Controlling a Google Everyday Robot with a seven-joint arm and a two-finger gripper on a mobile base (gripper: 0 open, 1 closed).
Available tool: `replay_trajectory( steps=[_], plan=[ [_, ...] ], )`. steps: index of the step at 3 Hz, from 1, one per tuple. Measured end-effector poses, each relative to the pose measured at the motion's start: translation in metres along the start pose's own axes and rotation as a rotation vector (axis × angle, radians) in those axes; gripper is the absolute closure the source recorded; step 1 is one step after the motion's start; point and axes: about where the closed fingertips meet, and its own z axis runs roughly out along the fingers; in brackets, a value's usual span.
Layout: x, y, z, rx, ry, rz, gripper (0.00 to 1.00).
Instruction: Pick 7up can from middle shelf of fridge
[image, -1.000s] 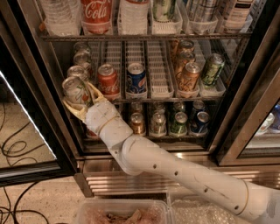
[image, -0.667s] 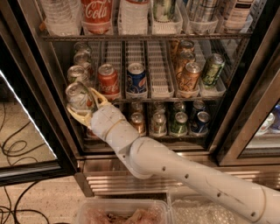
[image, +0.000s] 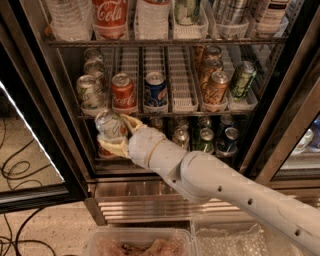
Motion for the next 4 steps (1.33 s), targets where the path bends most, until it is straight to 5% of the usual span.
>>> replay_trajectory(
  steps=[2, 3, 4],
  plan=[
    [-0.001, 0.020, -0.048, -0.202, 0.148, -0.076, 1.00],
    [-0.003, 0.045, -0.055, -0.300, 0.154, -0.081, 1.00],
    [-0.003, 0.045, -0.055, -0.301, 0.154, -0.080, 1.00]
  ],
)
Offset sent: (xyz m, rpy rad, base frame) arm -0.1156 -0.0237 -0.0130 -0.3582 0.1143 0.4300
